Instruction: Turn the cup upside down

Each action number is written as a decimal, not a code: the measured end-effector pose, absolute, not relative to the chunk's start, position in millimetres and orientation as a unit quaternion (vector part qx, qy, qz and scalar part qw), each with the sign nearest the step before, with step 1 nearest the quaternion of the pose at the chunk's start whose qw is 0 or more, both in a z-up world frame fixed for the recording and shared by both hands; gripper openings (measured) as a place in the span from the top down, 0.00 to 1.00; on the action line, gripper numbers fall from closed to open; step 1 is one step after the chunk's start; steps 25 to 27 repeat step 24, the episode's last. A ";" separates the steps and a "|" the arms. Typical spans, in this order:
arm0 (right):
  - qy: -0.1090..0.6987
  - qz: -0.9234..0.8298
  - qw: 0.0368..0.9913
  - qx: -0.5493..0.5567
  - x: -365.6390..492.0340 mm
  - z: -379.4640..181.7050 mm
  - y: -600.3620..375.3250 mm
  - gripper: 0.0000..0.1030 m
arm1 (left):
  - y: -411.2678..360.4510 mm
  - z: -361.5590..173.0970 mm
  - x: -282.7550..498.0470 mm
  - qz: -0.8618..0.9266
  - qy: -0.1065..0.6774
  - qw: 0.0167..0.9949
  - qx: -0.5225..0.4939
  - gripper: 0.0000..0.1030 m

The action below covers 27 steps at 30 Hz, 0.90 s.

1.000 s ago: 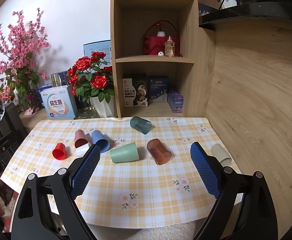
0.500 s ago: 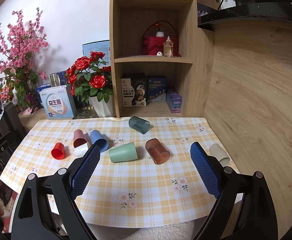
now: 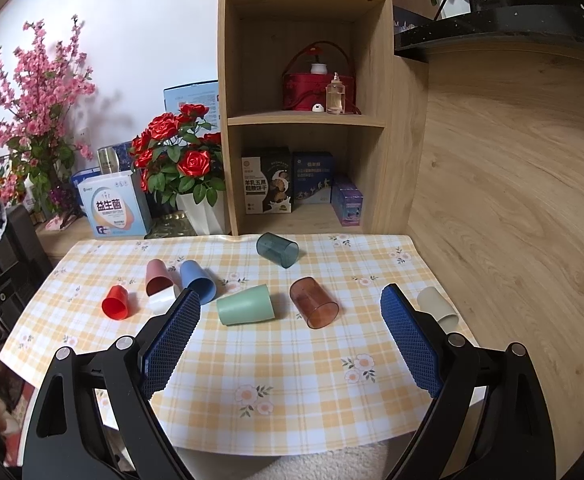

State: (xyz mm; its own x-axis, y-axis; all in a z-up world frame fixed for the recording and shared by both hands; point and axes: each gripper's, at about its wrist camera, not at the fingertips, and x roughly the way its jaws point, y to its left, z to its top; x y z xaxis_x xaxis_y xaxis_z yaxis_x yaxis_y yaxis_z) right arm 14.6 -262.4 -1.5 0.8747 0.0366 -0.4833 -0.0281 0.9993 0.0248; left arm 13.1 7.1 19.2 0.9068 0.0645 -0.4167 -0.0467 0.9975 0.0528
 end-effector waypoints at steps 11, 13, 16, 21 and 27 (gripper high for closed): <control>0.255 0.018 0.967 0.007 15.5 -3.0 -262.0 0.14 | 12.5 11.9 15.5 0.031 0.232 0.972 -0.003 0.06; 0.255 0.018 0.967 0.005 15.7 -3.1 -262.0 0.14 | 12.1 12.0 14.0 0.038 0.228 0.973 0.002 0.06; 0.256 0.019 0.967 0.003 15.6 -4.0 -260.0 0.14 | 11.1 12.0 13.9 0.040 0.229 0.973 0.005 0.06; 0.257 0.020 0.966 0.002 13.9 -4.8 -257.4 0.14 | 11.8 12.5 17.1 0.053 0.240 0.969 0.008 0.06; 0.257 0.019 0.966 0.003 13.7 -5.1 -257.1 0.14 | 12.0 12.8 16.4 0.052 0.238 0.970 0.011 0.06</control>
